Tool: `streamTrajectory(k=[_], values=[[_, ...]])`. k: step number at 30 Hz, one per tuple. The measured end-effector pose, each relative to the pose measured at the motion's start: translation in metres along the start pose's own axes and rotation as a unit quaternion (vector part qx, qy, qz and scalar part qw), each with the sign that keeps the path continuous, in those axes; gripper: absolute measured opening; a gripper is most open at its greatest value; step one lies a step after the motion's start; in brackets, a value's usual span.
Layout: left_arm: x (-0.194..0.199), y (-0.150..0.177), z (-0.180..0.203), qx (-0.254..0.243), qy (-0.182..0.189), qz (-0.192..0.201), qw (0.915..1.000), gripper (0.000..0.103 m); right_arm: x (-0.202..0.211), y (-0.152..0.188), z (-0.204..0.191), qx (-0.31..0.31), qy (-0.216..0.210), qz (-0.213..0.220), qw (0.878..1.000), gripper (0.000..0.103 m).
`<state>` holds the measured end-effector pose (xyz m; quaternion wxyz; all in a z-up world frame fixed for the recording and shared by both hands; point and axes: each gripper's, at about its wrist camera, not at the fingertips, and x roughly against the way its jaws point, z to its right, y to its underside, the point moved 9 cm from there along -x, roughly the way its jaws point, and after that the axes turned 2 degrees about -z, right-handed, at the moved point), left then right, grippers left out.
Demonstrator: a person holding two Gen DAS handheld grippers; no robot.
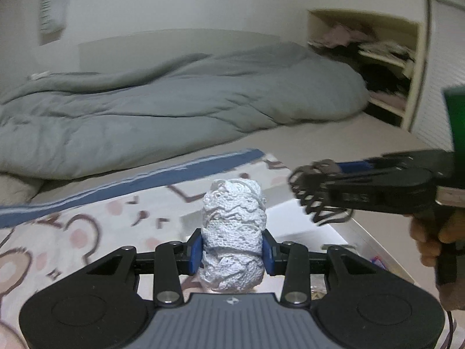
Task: Organize objects
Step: 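Lift and carry the claw clip with the right gripper while the left carries the scrunchie, then lower the claw clip into the tray and open the right gripper while the left releases the scrunchie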
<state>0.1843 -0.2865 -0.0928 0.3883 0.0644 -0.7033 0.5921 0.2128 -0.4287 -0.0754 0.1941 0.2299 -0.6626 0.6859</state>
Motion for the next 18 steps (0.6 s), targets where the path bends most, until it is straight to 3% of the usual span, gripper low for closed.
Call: streamTrajectory(k=[10, 18], values=[[-0.078, 0.017, 0.054, -0.020, 0.073, -0.062, 0.9952, 0.041, -0.050, 0.028, 0.048, -0.024, -0.002, -0.033, 0.999, 0.044], [-0.132, 0.039, 0.076, -0.022, 0.103, -0.112, 0.9881, 0.041, -0.075, 0.048, 0.058, 0.010, -0.023, -0.052, 0.998, 0.044]])
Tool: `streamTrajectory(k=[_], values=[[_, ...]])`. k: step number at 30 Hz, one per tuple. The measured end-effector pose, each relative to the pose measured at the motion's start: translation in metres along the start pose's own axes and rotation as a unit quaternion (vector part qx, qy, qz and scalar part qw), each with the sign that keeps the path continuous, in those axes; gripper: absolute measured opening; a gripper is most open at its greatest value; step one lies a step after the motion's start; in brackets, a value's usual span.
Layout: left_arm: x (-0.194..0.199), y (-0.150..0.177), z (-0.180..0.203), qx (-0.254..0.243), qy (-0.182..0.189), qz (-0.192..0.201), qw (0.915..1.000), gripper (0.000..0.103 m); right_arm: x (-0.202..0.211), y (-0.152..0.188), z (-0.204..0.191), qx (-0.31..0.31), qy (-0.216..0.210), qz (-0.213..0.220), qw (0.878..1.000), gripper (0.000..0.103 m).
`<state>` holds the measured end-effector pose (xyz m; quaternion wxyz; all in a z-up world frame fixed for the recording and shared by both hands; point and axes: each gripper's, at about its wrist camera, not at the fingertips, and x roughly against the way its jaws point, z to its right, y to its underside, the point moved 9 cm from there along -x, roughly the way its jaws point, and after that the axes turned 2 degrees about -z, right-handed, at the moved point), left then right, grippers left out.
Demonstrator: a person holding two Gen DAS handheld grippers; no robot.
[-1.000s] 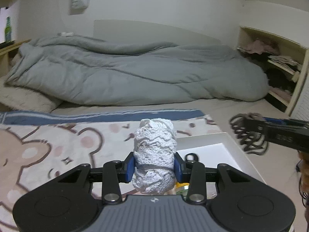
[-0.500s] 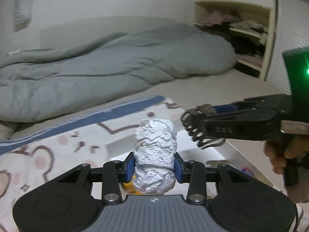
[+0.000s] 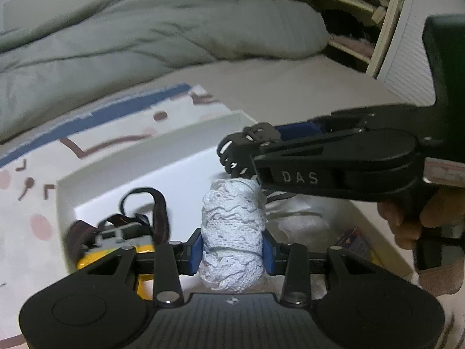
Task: Organize objects
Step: 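Lower the claw clip into the tray and open the right gripper while the left releases the scrunchie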
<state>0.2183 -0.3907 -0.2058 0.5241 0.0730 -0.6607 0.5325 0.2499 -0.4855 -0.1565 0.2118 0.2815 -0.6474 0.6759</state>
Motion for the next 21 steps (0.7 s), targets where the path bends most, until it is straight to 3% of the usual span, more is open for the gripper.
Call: streamTrajectory(k=[9, 12, 13, 15, 17, 21], values=[[-0.032, -0.001, -0.014, -0.009, -0.043, -0.018, 0.9989, 0.041, -0.023, 0.011, 0.003, 0.013, -0.001, -0.010, 1.000, 0.044], [-0.035, 0.001, -0.017, 0.000, -0.043, -0.023, 0.9988, 0.047, -0.028, 0.014, 0.002, 0.015, 0.004, -0.018, 1.000, 0.044], [-0.035, 0.001, -0.017, 0.005, -0.044, -0.024, 0.9988, 0.056, -0.030, 0.015, 0.003, 0.012, 0.010, -0.022, 1.000, 0.046], [-0.032, 0.001, -0.015, 0.010, -0.035, -0.022, 0.9991, 0.063, -0.030, 0.015, 0.007, 0.003, 0.024, -0.025, 0.999, 0.060], [-0.028, 0.000, -0.011, 0.006, -0.036, -0.020, 0.9991, 0.069, -0.027, 0.013, 0.009, -0.008, 0.018, -0.022, 1.000, 0.060], [-0.018, -0.002, -0.003, -0.007, -0.036, -0.012, 0.9992, 0.069, -0.021, 0.011, 0.014, -0.031, 0.015, -0.025, 0.999, 0.060]])
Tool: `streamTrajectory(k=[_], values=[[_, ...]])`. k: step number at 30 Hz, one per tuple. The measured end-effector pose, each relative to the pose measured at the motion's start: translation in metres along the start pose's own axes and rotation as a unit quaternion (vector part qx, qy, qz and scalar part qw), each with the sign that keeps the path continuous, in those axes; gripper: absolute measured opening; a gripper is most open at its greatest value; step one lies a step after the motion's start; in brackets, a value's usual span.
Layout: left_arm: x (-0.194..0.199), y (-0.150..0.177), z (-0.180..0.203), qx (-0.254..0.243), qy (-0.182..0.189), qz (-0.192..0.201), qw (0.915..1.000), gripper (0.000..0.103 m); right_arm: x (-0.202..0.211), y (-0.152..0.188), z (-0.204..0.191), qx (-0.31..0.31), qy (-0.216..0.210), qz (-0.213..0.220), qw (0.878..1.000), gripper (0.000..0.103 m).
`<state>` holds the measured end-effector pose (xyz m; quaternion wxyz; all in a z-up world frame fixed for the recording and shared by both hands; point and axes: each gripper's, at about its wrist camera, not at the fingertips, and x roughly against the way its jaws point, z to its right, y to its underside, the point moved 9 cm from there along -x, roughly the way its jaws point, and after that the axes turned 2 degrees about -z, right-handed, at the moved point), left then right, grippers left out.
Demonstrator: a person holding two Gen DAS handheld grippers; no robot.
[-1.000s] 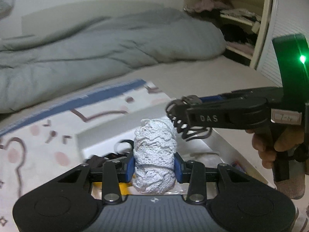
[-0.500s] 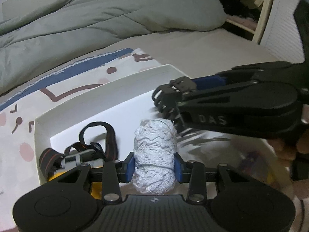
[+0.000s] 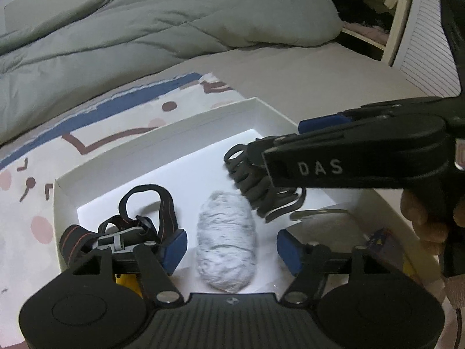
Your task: Organize objects
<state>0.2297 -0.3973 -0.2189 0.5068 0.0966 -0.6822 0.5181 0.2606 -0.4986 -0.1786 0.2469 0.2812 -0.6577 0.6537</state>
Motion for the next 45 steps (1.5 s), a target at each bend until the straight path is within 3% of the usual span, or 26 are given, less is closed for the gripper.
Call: streamTrajectory(k=[8, 22, 29, 35, 40, 45], values=[[0.031, 0.000, 0.005, -0.002, -0.001, 0.013, 0.9999, 0.069, 0.023, -0.008, -0.002, -0.016, 0.002, 0.004, 1.000, 0.060], [0.114, 0.011, -0.012, 0.006, -0.025, 0.038, 0.9989, 0.069, 0.093, -0.019, -0.028, -0.009, 0.040, 0.006, 0.999, 0.069], [0.164, 0.020, -0.028, 0.011, -0.047, 0.060, 0.9971, 0.089, 0.137, -0.012, -0.040, -0.027, 0.059, 0.016, 0.998, 0.076], [0.204, 0.029, -0.038, 0.035, -0.057, 0.081, 0.9945, 0.098, 0.170, 0.000, -0.043, -0.050, 0.078, 0.021, 0.995, 0.080], [0.233, 0.040, -0.043, 0.045, -0.060, 0.098, 0.9923, 0.100, 0.196, 0.013, -0.053, -0.052, 0.090, 0.017, 0.994, 0.083], [0.255, 0.051, -0.048, 0.042, -0.087, 0.104, 0.9899, 0.101, 0.223, 0.025, -0.067, -0.054, 0.091, 0.026, 0.994, 0.093]])
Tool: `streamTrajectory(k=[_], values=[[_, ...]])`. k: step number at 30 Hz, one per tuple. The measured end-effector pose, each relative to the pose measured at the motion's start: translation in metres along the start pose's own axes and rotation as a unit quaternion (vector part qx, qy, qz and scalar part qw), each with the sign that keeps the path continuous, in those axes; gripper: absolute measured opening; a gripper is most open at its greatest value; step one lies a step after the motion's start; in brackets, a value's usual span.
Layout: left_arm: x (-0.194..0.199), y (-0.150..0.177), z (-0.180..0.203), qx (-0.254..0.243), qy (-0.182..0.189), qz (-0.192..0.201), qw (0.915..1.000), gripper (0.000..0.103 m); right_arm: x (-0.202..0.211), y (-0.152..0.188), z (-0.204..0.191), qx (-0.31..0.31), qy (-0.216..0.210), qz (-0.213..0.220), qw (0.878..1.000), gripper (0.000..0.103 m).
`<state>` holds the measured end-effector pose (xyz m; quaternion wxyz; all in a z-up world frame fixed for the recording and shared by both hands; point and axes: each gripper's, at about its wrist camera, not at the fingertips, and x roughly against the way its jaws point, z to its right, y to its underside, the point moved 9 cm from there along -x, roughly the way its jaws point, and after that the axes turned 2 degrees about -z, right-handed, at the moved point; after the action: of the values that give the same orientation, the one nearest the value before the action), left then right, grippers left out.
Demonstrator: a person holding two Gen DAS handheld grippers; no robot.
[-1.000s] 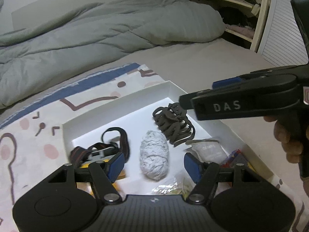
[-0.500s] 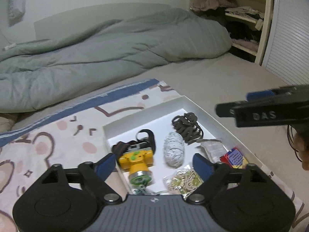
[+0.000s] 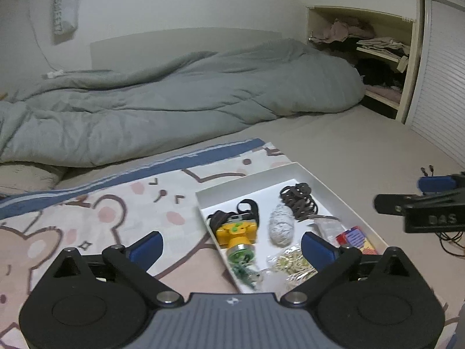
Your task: Organize objects
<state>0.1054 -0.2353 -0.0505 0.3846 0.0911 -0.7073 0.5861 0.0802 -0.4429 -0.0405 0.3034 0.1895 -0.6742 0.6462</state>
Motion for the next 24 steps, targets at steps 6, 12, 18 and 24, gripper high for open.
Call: streamTrajectory(k=[6, 12, 18, 24], values=[[0.024, 0.010, -0.013, 0.010, -0.015, 0.001, 0.9998, 0.101, 0.029, 0.015, -0.004, -0.015, 0.005, 0.010, 1.000, 0.100], [0.041, 0.023, -0.021, 0.015, -0.014, 0.000, 0.9998, 0.102, 0.052, 0.028, -0.012, -0.015, 0.007, 0.020, 1.000, 0.103], [0.051, 0.039, -0.026, 0.015, -0.021, -0.003, 0.9997, 0.103, 0.069, 0.044, -0.017, -0.023, 0.025, 0.021, 0.999, 0.103], [0.055, 0.050, -0.038, 0.025, -0.024, -0.007, 0.9994, 0.103, 0.080, 0.060, -0.026, -0.026, 0.034, 0.015, 0.999, 0.103]])
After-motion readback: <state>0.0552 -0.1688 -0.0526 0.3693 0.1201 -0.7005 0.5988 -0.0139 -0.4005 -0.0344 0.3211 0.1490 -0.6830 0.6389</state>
